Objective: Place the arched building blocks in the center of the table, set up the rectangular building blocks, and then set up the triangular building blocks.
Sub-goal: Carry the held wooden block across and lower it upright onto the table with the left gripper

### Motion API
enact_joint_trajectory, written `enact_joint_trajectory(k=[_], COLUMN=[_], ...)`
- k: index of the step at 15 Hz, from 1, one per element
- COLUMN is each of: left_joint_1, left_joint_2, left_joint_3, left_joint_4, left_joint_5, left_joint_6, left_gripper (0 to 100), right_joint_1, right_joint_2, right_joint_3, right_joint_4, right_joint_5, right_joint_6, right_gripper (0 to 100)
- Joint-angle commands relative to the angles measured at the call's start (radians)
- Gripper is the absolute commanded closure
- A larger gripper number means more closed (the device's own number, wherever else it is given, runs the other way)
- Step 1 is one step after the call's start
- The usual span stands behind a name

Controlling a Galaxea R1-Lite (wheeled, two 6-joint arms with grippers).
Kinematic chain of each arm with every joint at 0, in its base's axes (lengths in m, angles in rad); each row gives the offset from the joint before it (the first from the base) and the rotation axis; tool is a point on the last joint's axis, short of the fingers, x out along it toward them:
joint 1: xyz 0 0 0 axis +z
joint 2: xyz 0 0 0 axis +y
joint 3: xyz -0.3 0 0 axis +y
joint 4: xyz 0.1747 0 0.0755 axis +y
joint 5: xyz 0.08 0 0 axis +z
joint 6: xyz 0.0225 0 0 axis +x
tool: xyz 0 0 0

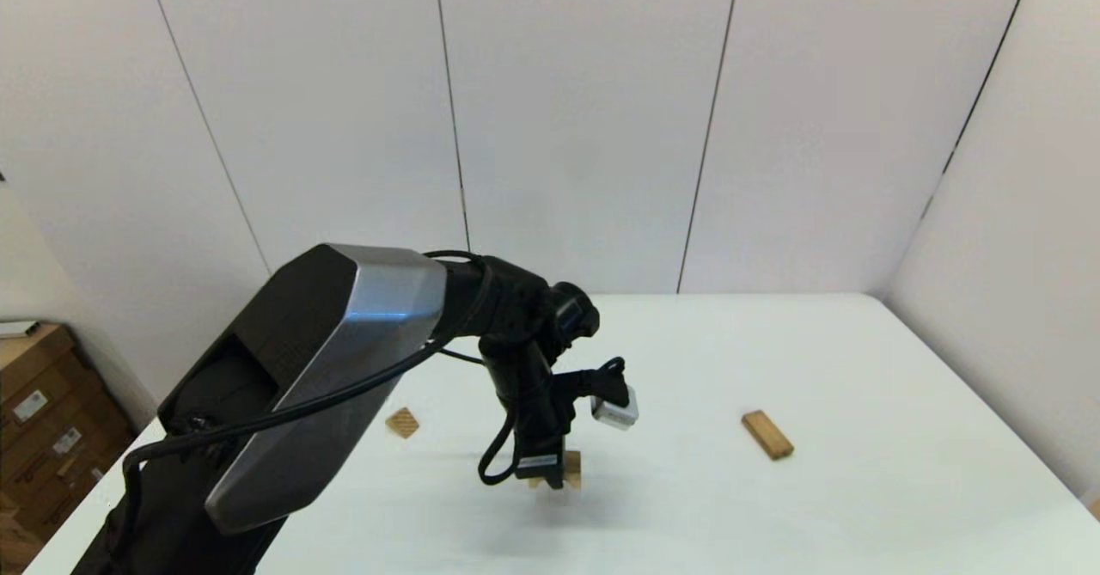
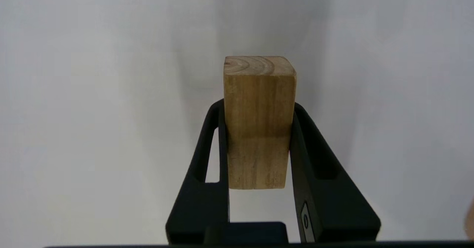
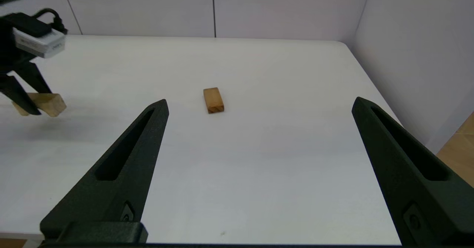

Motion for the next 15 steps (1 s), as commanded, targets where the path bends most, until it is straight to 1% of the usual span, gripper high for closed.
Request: enact_joint_trajectory(k=[1,5,8,15], left_joint_1=[-0.003,-0.015,-0.020,-0.023], left_joint_2=[0.039,0.042,0.040,0.028], left_joint_3=[-0.002,-0.003,-0.003,-0.003], left_joint_4=[-0.035,-0.058,-0.058,-0.055], left_joint_5=[-0.007,-0.013,-0.008,-0.004], left_joint_6=[0.023,0.029,0.065,0.066], left_gripper=[100,100,100,100], right_joint_1=[-0.001,0.000,0.000,0.000], right_joint_2=[-0.002,-0.002,-0.002,-0.002], right_joint_3=[0.002,0.000,0.000,0.002], right_joint_4=[-0.001,-0.001,0.001,-0.001], right_joint_5=[0.000,0.002,0.000,0.000], right_joint_6=[-0.001,-0.001,-0.001,-0.001], right_gripper=[0,0,0,0])
